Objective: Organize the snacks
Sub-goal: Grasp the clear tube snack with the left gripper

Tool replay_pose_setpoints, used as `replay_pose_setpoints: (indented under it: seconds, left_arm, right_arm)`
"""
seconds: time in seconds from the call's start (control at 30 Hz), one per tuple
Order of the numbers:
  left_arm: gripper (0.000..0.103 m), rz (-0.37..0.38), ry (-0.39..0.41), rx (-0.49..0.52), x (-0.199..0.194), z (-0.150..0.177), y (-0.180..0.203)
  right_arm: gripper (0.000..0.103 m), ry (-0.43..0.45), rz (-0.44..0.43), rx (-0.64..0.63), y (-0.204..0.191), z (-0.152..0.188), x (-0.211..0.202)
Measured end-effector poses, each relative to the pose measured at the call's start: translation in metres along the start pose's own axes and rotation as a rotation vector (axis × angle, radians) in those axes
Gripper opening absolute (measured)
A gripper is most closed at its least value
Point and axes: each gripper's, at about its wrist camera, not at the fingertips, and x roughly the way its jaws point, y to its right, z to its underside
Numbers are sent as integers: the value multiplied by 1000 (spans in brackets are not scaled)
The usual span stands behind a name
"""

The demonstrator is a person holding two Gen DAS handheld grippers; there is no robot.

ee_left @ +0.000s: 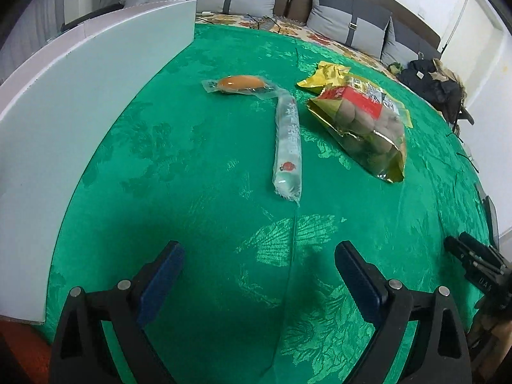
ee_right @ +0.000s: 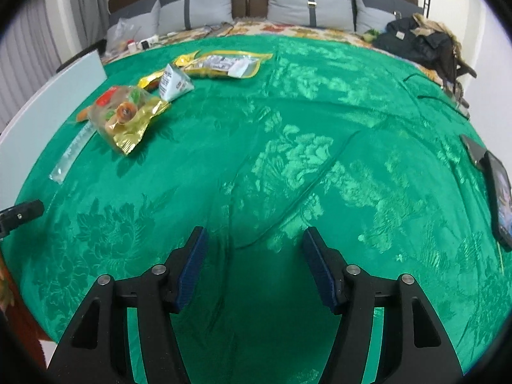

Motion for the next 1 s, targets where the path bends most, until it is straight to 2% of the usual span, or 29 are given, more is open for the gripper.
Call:
replay_pose_setpoints:
  seconds: [0.23,0.33,0.43,0.5,0.57,0.63,0.87,0.93,1.0]
  left_arm:
    - [92,-13,19,133,12,-40,27]
    - [79,-31,5,190,25,-58,39]
    - [61,-48,-35,214,41,-69,44]
    - [30,-40,-60,209,49,-71,43]
    - [19,-47,-40,215,46,-70,42]
    - [19,-11,-54,194,42,-65,37]
    - [20,7,-123,224,3,-21,29]
    - [25,-8,-109,240,0,-13,28]
    - [49,-17,-105,237,4,-10,29]
  right_arm:
    - [79,17,11,-16,-7,2,2]
    - [80,28,11,-17,-7,3,1]
    - [81,35,9,-18,-7,4,1]
    - [82,39,9,-20,-7,4,1]
    - [82,40,8,-20,-7,4,2]
    - [83,40,8,-20,-8,4,1]
    - [85,39,6,-24,-9,3,2]
    - [85,39,6,-24,-9,3,2]
    - [85,40,6,-23,-9,3,3]
